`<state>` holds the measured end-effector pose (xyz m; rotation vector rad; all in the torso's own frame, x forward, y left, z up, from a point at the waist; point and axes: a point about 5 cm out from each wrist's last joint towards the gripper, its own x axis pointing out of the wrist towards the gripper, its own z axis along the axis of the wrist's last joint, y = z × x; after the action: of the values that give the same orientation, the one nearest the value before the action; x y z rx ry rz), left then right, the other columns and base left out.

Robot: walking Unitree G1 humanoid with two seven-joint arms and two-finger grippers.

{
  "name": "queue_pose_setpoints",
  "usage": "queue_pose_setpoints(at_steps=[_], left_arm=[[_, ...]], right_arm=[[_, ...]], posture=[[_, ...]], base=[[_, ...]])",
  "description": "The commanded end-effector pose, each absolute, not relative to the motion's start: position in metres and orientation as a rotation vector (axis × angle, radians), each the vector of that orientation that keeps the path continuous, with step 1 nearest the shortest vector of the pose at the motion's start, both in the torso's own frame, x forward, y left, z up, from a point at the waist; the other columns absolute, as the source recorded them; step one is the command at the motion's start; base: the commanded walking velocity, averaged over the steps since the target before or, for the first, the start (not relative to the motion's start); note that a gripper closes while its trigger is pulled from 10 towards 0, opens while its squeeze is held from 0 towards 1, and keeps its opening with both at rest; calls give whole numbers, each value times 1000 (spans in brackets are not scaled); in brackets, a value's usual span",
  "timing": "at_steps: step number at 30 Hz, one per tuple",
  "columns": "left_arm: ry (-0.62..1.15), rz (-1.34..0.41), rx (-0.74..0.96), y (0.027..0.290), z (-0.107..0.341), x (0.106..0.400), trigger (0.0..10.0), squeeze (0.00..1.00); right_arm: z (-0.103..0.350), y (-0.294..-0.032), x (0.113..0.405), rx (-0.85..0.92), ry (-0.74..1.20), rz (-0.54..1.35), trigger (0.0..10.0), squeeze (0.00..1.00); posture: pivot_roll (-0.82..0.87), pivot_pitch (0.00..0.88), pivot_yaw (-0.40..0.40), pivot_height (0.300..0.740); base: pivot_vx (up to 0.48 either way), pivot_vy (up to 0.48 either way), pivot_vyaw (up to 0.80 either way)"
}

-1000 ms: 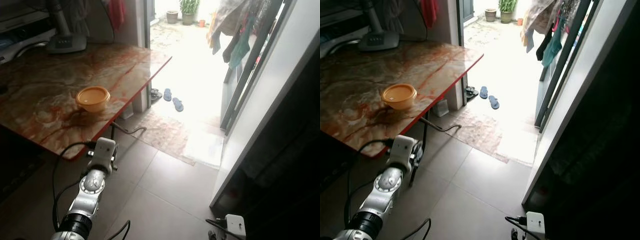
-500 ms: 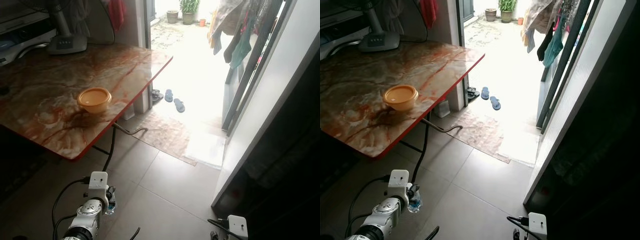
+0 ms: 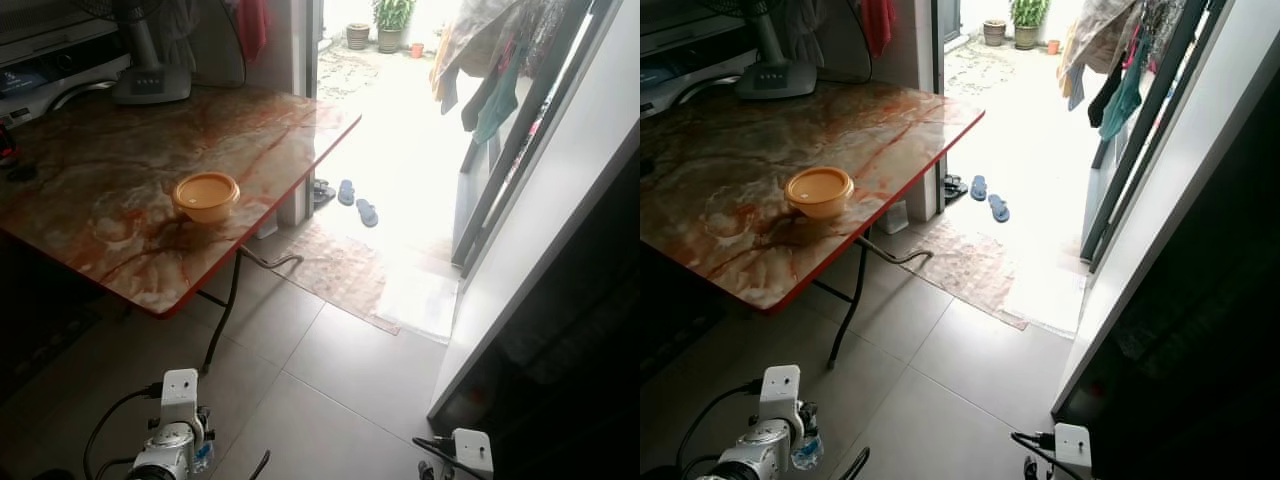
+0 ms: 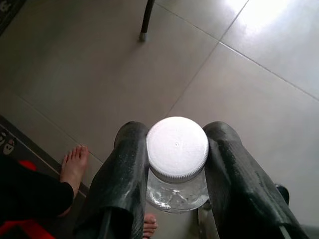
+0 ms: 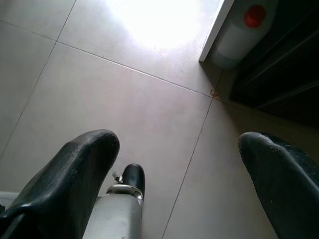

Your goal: Restocking fridge

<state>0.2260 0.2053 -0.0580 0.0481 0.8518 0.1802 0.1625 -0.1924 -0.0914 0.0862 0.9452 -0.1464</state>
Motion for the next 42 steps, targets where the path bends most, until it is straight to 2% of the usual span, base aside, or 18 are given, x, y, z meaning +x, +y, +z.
queue_pose_setpoints(at_steps=[1, 4, 8, 17, 21, 30, 42], left_arm=[[888, 104, 66, 197, -65, 217, 10000, 0], [935, 109, 60, 202, -74, 201, 10000, 0], [963, 111, 44, 202, -78, 193, 10000, 0], [968, 105, 63, 203, -80, 188, 10000, 0], [965, 121, 40, 203, -81, 186, 10000, 0], [971, 128, 45, 207, -81, 185, 10000, 0], [980, 113, 151, 223, -78, 183, 10000, 0]], right_arm=[[-92, -194, 160, 92, 948, -157, 10000, 0], [-92, -195, 161, 84, 953, -147, 10000, 0], [-92, -198, 160, 70, 962, -139, 10000, 0], [-92, -201, 159, 59, 964, -133, 10000, 0], [-92, -202, 157, 57, 965, -128, 10000, 0], [-94, -200, 154, 67, 969, -131, 10000, 0], [-96, -187, 152, 103, 971, -132, 10000, 0]], posture=[[-115, 0, -27, 740], [-103, 0, -39, 740], [-85, 0, -57, 740], [-64, 0, -77, 740], [-69, 0, -78, 740], [-76, 0, -60, 740], [-86, 0, 3, 740]], base=[[0, -349, -800], [0, 0, -800], [0, 0, -800], [0, 0, -89], [0, 0, -800], [0, 0, -800], [0, 0, -800]])
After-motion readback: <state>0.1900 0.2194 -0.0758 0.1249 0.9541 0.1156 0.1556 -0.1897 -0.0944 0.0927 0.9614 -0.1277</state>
